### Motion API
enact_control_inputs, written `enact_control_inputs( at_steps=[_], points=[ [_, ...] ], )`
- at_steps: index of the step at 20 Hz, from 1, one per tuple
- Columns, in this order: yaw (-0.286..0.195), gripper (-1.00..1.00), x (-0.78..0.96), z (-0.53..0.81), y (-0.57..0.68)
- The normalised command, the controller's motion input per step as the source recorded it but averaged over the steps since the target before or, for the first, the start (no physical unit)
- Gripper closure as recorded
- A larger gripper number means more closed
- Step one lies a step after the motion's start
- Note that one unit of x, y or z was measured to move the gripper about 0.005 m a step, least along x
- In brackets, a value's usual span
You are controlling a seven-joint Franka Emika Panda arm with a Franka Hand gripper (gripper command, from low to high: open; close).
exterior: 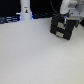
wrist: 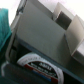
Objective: Open the kcup holder, insert the kcup into the holder, and close the kcup holder
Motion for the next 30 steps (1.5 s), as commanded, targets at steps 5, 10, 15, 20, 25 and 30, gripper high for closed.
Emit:
enact_control_inputs(
  at_steps=[5,10,15,20,25,30],
  points=[
    [0.008,-1.00,-0.01,-0.01,-0.01],
    [0.003,-1.00,0.00,0.06,0.01],
    [0.000,-1.00,0.16,0.34,0.25],
    [0.000,-1.00,0.32,0.25,0.41],
    [0.011,-1.00,0.27,0.02,0.55],
    [0.062,-1.00,0.14,0.00,0.63]
  ],
)
